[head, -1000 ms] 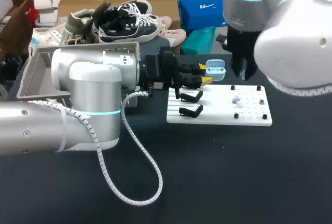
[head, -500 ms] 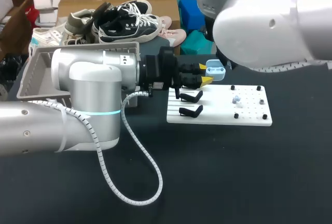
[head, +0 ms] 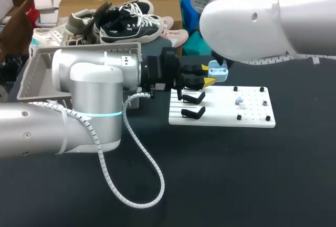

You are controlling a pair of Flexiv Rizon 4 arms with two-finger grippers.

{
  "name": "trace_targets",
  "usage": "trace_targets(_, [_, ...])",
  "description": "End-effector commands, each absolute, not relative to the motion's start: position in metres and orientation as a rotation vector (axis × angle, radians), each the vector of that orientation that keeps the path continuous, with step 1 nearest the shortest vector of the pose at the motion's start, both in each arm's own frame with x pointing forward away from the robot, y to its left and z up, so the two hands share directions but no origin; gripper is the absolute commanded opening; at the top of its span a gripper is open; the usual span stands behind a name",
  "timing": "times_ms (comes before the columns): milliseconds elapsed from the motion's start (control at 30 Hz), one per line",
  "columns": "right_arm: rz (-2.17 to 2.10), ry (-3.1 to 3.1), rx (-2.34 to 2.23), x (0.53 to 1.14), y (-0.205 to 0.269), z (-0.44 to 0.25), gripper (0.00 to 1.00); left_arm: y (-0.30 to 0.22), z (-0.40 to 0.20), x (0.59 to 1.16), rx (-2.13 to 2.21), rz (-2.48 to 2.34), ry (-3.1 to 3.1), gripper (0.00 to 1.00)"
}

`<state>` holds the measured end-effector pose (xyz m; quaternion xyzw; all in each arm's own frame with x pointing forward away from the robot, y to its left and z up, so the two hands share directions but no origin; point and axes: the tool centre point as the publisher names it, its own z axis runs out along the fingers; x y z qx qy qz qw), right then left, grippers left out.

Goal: Pick up each earbud case from the left stands, insert the matching earbuds, close the lid, and place the case in the box.

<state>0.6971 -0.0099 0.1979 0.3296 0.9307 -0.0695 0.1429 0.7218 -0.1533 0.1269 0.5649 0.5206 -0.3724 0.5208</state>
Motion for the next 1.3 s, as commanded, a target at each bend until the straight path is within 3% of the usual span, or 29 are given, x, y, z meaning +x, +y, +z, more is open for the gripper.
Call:
trace_targets(33, [-0.195, 2.684, 0.957, 0.698, -0.007, 0.197, 0.00, -0.153, 0.126, 0.722, 1.351, -0.892, 1.245, 0.00])
trace_targets(1300, [-0.173, 2.708, 0.962, 0.712, -0.005, 0.181, 0.00, -0.153, 0.126, 0.722, 1.351, -0.892, 1.245, 0.00])
